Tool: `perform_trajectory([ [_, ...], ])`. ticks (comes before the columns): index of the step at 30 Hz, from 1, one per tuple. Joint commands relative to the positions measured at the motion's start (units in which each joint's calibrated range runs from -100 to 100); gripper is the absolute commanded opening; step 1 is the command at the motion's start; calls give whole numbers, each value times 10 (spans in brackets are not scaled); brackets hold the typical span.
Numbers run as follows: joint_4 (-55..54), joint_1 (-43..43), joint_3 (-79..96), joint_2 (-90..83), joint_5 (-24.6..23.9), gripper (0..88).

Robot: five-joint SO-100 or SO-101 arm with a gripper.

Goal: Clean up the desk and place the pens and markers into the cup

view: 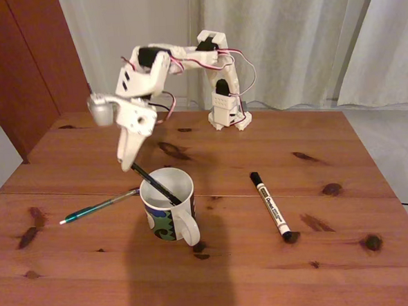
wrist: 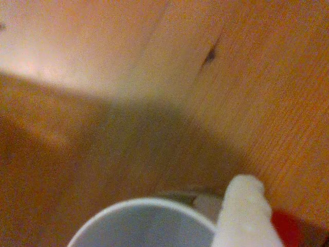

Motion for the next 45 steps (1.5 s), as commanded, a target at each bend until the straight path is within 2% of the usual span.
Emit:
perform_trajectory([
  [1, 5, 6, -26, -57, -1, 223],
  [10, -3, 38, -46, -84, -5, 223],
  [16, -2, 75, -49, -88, -50, 223],
  [21, 3, 93, -42, -79, -52, 223],
  [25, 5, 88, -49, -28, -50, 224],
  [30, 12, 43, -42, 12, -29, 224],
  [35, 48, 5, -48, 42, -31, 224],
  [45, 46, -6, -50, 83, -31, 224],
])
